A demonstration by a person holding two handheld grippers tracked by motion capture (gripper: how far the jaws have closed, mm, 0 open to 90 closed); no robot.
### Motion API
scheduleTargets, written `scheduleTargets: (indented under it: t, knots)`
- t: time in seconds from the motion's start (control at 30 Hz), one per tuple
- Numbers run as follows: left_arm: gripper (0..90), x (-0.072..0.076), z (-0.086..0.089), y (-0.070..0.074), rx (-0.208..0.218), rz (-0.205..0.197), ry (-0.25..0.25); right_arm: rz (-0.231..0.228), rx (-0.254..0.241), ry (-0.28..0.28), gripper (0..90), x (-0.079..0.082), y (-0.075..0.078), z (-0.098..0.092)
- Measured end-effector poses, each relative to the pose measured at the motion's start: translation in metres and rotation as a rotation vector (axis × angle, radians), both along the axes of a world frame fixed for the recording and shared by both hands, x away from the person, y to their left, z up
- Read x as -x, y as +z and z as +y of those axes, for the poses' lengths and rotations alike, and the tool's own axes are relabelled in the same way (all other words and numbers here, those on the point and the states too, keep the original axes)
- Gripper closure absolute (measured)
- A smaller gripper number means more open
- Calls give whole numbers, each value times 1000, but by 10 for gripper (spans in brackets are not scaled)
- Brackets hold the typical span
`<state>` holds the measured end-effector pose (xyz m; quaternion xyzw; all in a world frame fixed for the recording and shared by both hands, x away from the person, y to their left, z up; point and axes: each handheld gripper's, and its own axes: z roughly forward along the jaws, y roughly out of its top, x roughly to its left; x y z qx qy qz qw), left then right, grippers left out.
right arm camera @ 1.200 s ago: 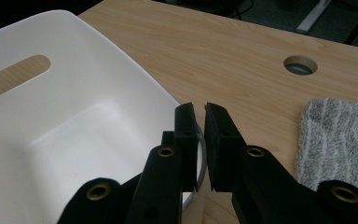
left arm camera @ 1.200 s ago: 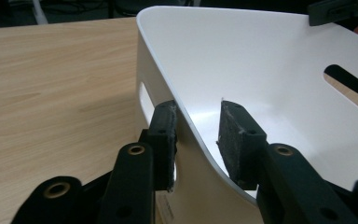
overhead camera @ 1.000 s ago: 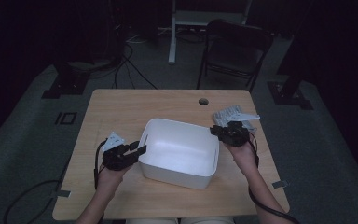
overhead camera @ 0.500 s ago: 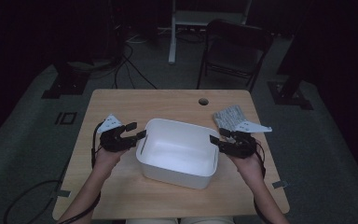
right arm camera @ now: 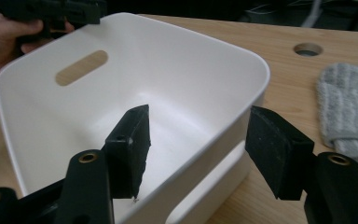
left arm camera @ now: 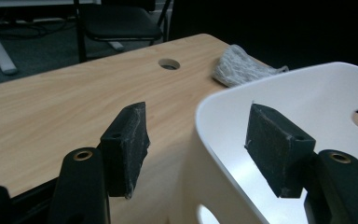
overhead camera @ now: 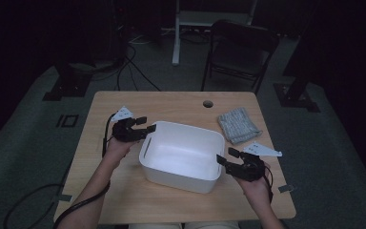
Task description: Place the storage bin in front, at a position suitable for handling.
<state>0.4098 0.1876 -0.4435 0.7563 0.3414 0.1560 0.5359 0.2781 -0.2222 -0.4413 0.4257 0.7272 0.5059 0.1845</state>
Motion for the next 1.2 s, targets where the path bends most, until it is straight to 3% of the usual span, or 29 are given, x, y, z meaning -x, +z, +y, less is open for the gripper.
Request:
scheduleTargets:
  t: [0.17, 0.37, 0.4, 0.63, 0.73, 0.9, 1.0, 1.2]
  knots:
    - [431, -11, -5, -6, -16, 9, -15, 17, -15, -10, 399, 9, -8, 3]
    - [498, -19, -7, -11, -4, 30, -21, 34, -17, -9, 410, 12, -15, 8]
    - [499, -22, -10, -13, 10, 38, -42, 44, -18, -4, 413, 12, -18, 10]
    - [668, -25, -14, -15, 25, 24, -58, 40, -15, -12, 462, 14, -21, 14]
    - [727, -26, -15, -15, 48, 37, -86, 60, -48, -21, 474, 14, -21, 14]
    - [783, -23, -17, -13, 17, 24, -76, 62, -17, -41, 501, 14, -19, 17]
    - [794, -17, -13, -11, -9, 21, -72, 67, -11, -59, 565, 12, -16, 16]
    - [797, -4, -5, -11, -12, 20, -50, 75, 7, -72, 624, 6, -13, 16]
